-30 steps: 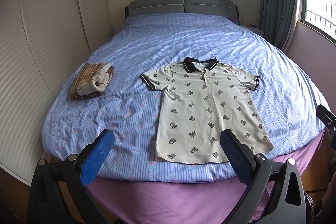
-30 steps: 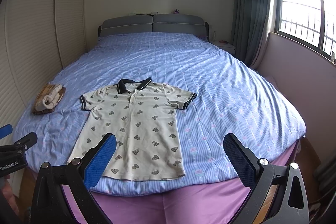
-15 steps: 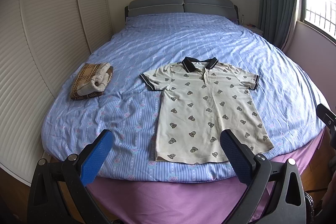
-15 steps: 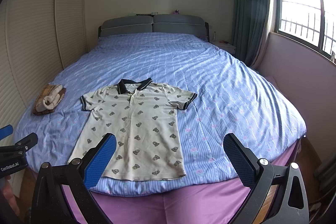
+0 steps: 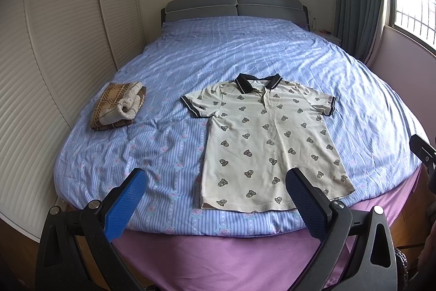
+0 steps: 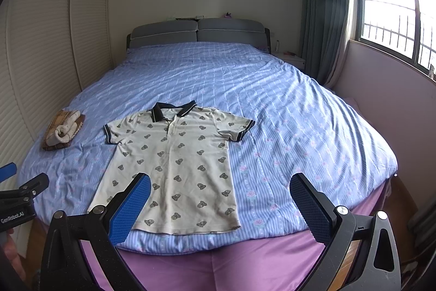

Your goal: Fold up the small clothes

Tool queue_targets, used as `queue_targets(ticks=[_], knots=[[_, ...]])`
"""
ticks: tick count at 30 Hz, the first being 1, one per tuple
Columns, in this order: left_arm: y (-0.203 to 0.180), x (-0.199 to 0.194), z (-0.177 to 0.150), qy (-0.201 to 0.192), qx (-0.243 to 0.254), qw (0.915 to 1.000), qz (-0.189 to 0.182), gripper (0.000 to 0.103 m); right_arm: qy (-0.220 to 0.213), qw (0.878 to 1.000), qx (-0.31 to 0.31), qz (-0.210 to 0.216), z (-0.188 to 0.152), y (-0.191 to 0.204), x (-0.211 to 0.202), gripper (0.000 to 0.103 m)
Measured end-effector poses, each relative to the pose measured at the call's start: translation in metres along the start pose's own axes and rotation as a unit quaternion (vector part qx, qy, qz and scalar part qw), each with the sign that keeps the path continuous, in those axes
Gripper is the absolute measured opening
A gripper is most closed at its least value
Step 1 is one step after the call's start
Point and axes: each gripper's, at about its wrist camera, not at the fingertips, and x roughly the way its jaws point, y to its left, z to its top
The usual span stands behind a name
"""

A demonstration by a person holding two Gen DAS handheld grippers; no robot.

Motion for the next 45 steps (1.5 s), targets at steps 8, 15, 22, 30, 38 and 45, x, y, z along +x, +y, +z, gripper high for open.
queue_targets(ticks=[8, 15, 22, 30, 38, 45], knots=[[0.000, 0.000, 0.000, -0.001, 0.000, 1.0000, 0.001, 0.103, 0.001, 1.000, 0.001, 0.000, 0.001, 0.000, 0.001, 0.103], [0.002, 0.000, -0.003, -0.003, 0.007, 1.0000, 0.000, 0.103, -0.001, 1.000, 0.000, 0.001, -0.001, 0.000, 0.003, 0.103], [-0.006, 0.014, 0.013, -0.016, 0.011, 0.9998, 0.002, 0.103, 0.000, 1.000, 0.001, 0.002, 0.014, -0.001, 0.018, 0.103], [-0.044, 0.055, 0.050, -0.026, 0.025, 0.9993, -0.003, 0.103, -0.007, 1.000, 0.012, -0.002, 0.038, -0.020, 0.068, 0.103], [-0.091, 0.112, 0.092, -0.036, 0.027, 0.9987, -0.026, 0.103, 0.012, 0.999, 0.038, -0.002, 0.064, -0.046, 0.141, 0.102], [-0.129, 0.184, 0.122, -0.028, 0.022, 0.9991, -0.026, 0.103, 0.016, 0.999, 0.038, -0.002, 0.084, -0.066, 0.212, 0.088]])
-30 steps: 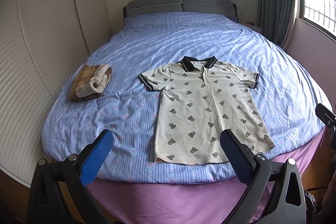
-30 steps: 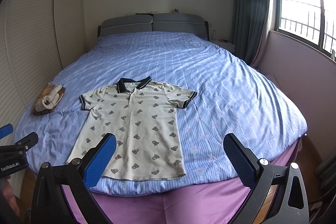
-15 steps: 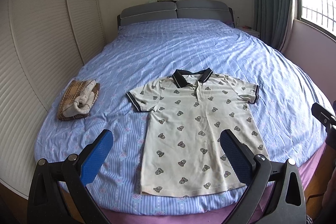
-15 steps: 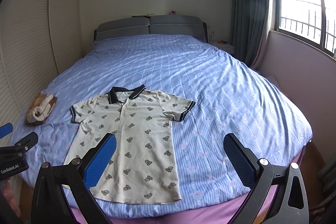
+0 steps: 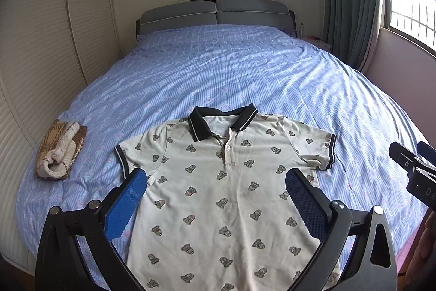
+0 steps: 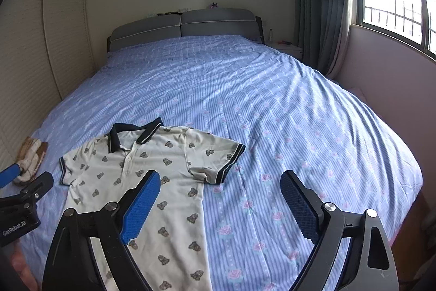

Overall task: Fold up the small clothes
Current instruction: 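Move the right gripper down to the shirt sleeve nearest it, then close the right gripper on the black-trimmed sleeve edge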

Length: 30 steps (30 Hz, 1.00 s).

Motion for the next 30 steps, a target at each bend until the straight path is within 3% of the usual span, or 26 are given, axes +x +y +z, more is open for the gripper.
queue_targets(ticks=[3, 17, 30], knots=[[-0.010, 0.037, 0.010, 0.007, -0.010, 0.9999, 0.006, 0.103, 0.004, 1.000, 0.002, 0.011, 0.008, -0.007, 0.034, 0.084], [-0.046, 0.171, 0.028, 0.040, -0.036, 0.9985, 0.007, 0.103, 0.064, 0.997, 0.018, 0.041, 0.016, -0.049, 0.199, 0.038], [-0.069, 0.210, 0.022, 0.048, -0.024, 0.9986, -0.002, 0.103, 0.105, 0.992, 0.036, 0.064, 0.006, -0.071, 0.280, 0.031]])
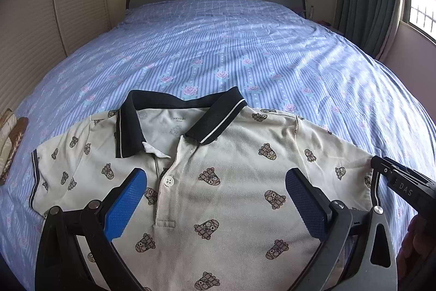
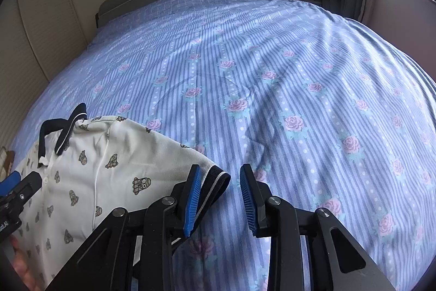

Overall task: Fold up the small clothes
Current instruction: 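Close the right gripper on the black-trimmed sleeve edge, then fold the gripped sleeve and side over toward the shirt's button placket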

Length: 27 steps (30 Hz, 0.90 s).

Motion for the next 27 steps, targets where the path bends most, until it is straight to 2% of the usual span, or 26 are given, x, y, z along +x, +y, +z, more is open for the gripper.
queue_targets(ticks=[1, 5, 11, 18, 27], knots=[[0.000, 0.000, 0.000, -0.001, 0.000, 1.0000, 0.000, 0.103, 0.003, 1.000, 0.002, 0.005, 0.000, -0.002, 0.003, 0.031], [0.003, -0.001, 0.001, 0.002, 0.000, 1.0000, 0.001, 0.103, 0.017, 0.999, 0.020, 0.041, -0.001, -0.006, 0.011, 0.017], [0.016, -0.012, 0.003, 0.000, -0.001, 1.0000, 0.006, 0.103, -0.006, 0.999, 0.023, 0.048, -0.004, -0.001, -0.011, 0.008], [0.043, -0.036, 0.007, -0.004, -0.003, 0.9998, 0.019, 0.103, -0.013, 0.999, 0.021, 0.038, 0.007, 0.027, -0.033, 0.007], [0.094, -0.063, 0.009, -0.009, -0.019, 0.9992, 0.035, 0.103, -0.019, 0.998, -0.011, 0.065, 0.016, 0.106, -0.056, 0.007]])
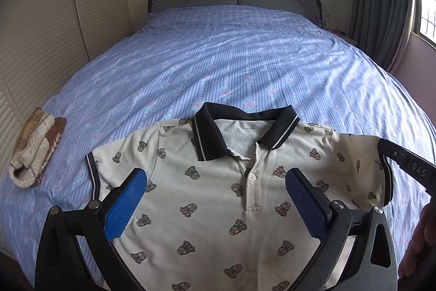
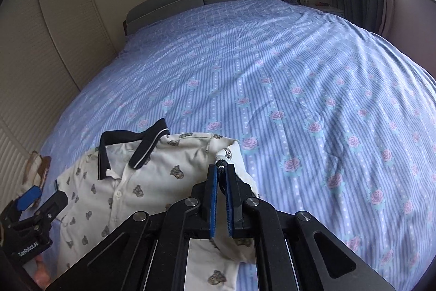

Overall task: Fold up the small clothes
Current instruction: 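Fold the gripped sleeve and side over toward the shirt's button placket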

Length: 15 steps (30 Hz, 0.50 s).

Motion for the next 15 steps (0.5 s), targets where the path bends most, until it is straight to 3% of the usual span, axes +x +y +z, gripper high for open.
queue_targets(ticks=[9, 15], knots=[[0.044, -0.002, -0.002, 0.005, -0.023, 0.9996, 0.014, 0.103, 0.029, 0.999, -0.015, -0.008, -0.010, 0.075, 0.031, 0.007], [0.052, 0.003, -0.008, 0.012, -0.023, 0.9995, 0.016, 0.103, 0.060, 0.998, 0.001, -0.017, -0.034, 0.086, 0.069, 0.007]])
